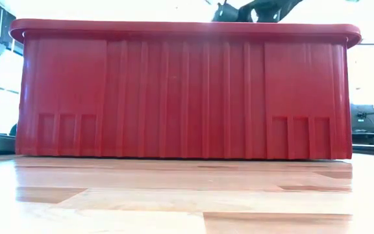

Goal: Pick and place slides into bin
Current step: Put the black slide into the red bin

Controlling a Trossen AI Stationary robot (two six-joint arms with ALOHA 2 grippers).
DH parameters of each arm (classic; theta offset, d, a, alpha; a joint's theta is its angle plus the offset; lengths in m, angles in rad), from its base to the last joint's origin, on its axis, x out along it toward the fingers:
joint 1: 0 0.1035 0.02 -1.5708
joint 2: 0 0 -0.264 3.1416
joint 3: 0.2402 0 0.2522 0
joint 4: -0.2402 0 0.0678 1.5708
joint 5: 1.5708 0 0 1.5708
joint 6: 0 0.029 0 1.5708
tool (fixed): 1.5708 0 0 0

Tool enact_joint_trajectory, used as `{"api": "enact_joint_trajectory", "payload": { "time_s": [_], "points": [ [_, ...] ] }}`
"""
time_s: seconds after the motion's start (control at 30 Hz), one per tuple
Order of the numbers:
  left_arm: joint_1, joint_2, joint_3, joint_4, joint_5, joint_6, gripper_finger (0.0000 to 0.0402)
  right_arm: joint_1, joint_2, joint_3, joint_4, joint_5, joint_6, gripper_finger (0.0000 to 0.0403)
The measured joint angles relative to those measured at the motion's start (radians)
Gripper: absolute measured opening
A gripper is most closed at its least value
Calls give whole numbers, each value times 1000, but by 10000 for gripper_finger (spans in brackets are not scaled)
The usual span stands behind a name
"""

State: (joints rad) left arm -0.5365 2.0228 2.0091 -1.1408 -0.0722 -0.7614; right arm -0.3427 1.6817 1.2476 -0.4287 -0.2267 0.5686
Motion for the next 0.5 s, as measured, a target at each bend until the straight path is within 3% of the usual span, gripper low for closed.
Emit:
{"api": "enact_joint_trajectory", "payload": {
  "time_s": [0.2,0.33,0.5],
  "points": [
    [0,0,0,0,0,-20,246,-3,63,0,52,-131,7,0],
    [0,0,0,0,0,-30,246,-11,69,0,31,-208,-85,4],
    [0,0,0,-1,0,-30,246,-36,69,0,-29,-215,-116,28]
  ]
}}
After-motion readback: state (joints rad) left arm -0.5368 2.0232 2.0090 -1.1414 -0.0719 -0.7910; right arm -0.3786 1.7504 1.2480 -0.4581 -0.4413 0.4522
